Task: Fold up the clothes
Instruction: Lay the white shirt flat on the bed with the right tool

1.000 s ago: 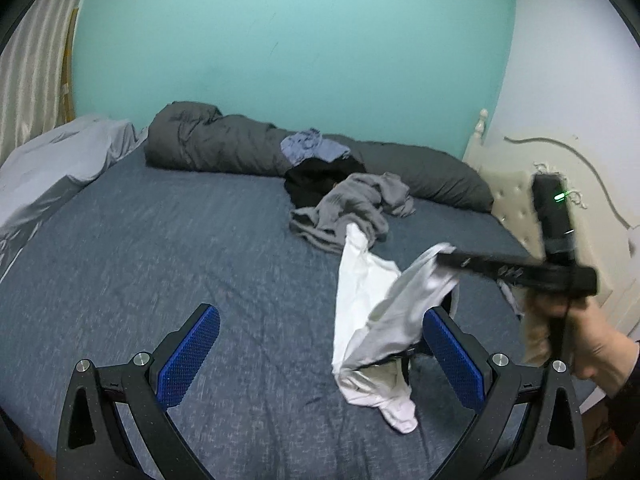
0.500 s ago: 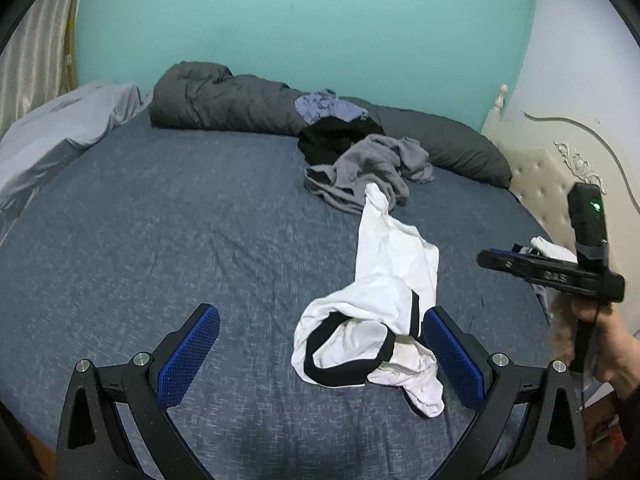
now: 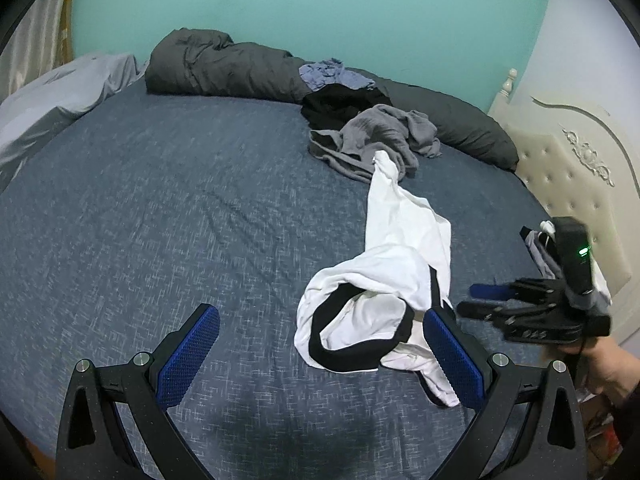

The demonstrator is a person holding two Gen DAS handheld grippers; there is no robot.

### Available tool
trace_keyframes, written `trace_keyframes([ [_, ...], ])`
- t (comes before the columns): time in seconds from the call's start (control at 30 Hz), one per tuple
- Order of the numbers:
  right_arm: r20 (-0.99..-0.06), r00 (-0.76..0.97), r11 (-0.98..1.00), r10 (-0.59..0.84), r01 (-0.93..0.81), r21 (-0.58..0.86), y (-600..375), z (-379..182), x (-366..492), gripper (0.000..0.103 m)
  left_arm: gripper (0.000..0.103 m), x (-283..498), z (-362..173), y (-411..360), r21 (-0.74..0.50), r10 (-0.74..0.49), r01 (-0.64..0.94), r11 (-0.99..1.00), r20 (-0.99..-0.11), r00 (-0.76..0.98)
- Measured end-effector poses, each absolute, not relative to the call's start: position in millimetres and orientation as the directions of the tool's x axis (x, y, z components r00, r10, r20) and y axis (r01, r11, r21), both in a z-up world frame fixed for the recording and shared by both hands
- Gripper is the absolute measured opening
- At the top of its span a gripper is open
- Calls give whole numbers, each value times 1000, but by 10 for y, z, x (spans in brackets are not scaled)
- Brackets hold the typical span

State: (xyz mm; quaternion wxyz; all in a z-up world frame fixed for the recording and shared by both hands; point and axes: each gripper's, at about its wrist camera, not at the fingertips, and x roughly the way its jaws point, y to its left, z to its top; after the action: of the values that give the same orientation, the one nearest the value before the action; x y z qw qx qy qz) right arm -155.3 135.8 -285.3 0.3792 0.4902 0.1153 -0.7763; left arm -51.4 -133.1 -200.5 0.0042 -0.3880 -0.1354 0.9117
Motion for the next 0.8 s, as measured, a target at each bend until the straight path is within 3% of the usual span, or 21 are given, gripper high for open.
trace_keyframes([
  [0.13, -869, -217, -694, -444, 697, 180, 1275, -3081, -1662, 46, 103, -573, -2090, -1404, -239, 99, 110, -965, -718, -689],
  [0.17, -874, -213, -696, -436, 696, 177, 1254, -3137, -1689, 35, 103, -587, -2113, -1425, -238, 96, 115, -964, -721, -687],
  [0.33, -876, -236, -724, -420, 670, 166, 1200, -3204, -1900, 6, 103, -670, -2220, -1507, -235, 86, 131, -963, -731, -677],
  [0.7, -798, -414, -824, -438, 539, 173, 1240, -2676, -2602, 4, 103, -776, -2423, -1499, -256, 108, 132, -958, -744, -659],
  [0.8, -826, -402, -866, -395, 463, 189, 1283, -2683, -2824, 10, 103, -804, -2464, -1520, -263, 111, 138, -955, -746, -656],
])
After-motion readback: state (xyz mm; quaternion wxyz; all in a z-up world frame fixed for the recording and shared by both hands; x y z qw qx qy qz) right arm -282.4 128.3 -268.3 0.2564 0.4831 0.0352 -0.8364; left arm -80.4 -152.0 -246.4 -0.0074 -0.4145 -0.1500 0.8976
